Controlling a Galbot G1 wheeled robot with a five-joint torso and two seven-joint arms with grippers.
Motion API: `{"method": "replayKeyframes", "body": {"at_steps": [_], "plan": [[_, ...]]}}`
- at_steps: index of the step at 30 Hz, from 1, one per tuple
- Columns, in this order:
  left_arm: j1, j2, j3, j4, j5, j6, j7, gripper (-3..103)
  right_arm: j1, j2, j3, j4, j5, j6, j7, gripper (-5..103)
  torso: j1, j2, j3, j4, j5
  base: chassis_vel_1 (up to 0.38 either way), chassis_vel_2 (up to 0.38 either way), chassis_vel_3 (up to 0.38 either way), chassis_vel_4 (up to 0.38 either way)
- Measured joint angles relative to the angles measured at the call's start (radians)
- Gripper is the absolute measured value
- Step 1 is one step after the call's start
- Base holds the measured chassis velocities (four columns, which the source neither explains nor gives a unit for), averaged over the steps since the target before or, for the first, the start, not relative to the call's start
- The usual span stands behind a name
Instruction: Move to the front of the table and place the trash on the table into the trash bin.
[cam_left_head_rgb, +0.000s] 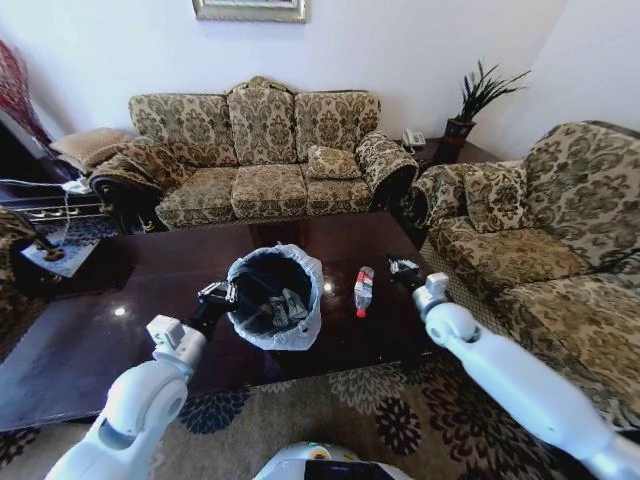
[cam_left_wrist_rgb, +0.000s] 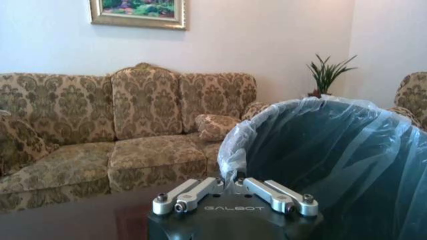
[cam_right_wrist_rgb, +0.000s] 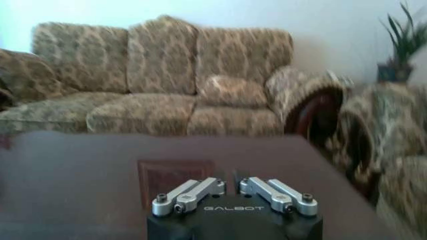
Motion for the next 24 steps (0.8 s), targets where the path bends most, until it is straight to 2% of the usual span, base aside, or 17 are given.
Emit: {"method": "replayKeyframes", "body": {"at_steps": [3, 4, 7, 9, 13, 14, 16, 18, 21, 22, 24], "plan": [[-0.001, 0.002, 0.008, 0.009, 0.002, -0.001, 0.008, 3, -0.003, 0.076, -0.009, -0.065, 0.0, -0.013, -0.009, 21, 0.0, 0.0, 0.0, 0.0, -0.0004, 0.0, 0.0, 0.0, 0.0], [-0.001, 0.002, 0.008, 0.009, 0.002, -0.001, 0.008, 3, -0.003, 0.076, -0.009, -0.065, 0.0, -0.013, -0.009, 21, 0.0, 0.0, 0.0, 0.0, -0.0004, 0.0, 0.0, 0.0, 0.0], [0.0, 0.012, 0.009, 0.016, 0.003, -0.001, 0.016, 3, 0.002, 0.142, -0.012, -0.15, -0.014, -0.011, -0.054, 37, 0.0, 0.0, 0.0, -0.0001, 0.0, 0.0, 0.0, 0.0, 0.0], [0.0, 0.015, 0.008, 0.019, 0.002, -0.001, 0.016, 3, 0.008, 0.159, -0.013, -0.177, -0.019, -0.007, -0.069, 37, 0.0, 0.0, 0.0, -0.0002, -0.0003, 0.0, 0.0, 0.0, 0.0], [-0.004, 0.023, 0.003, 0.036, 0.002, -0.002, 0.016, 3, 0.036, 0.217, -0.013, -0.274, -0.033, 0.0, -0.094, 59, 0.0, 0.0, 0.0, 0.0, -0.0004, 0.0, 0.0, 0.0, 0.0], [-0.004, 0.023, 0.003, 0.036, 0.002, -0.002, 0.016, 3, 0.036, 0.217, -0.013, -0.274, -0.033, 0.0, -0.094, 59, 0.0, 0.0, 0.0, 0.0, -0.0004, 0.0, 0.0, 0.0, 0.0], [-0.006, 0.026, 0.004, 0.046, 0.002, -0.004, 0.017, 3, 0.041, 0.242, -0.009, -0.305, -0.041, 0.004, -0.087, 70, 0.0, 0.0, 0.0, 0.0, -0.0003, 0.0, 0.0, 0.0, 0.0], [-0.006, 0.027, 0.005, 0.049, 0.002, -0.005, 0.017, 3, 0.041, 0.247, -0.008, -0.311, -0.042, 0.005, -0.084, 70, 0.0, 0.0, 0.0, 0.0, -0.0003, 0.0, 0.0, 0.0, 0.0], [-0.017, 0.036, 0.006, 0.066, -0.001, -0.01, 0.021, 3, 0.047, 0.269, -0.005, -0.338, -0.043, 0.007, -0.08, 86, 0.0, 0.0, 0.0, -0.0002, -0.0004, 0.0, 0.0, 0.0, 0.0], [-0.017, 0.036, 0.006, 0.066, -0.001, -0.01, 0.021, 3, 0.047, 0.269, -0.005, -0.338, -0.043, 0.007, -0.08, 86, 0.0, 0.0, 0.0, -0.0002, -0.0004, 0.0, 0.0, 0.0, 0.0], [-0.021, 0.04, 0.006, 0.073, -0.004, -0.011, 0.022, 3, 0.055, 0.281, -0.005, -0.356, -0.035, 0.007, -0.082, 96, 0.0, 0.0, 0.0, -0.0002, -0.0004, 0.0, 0.0, 0.0, 0.0]]}}
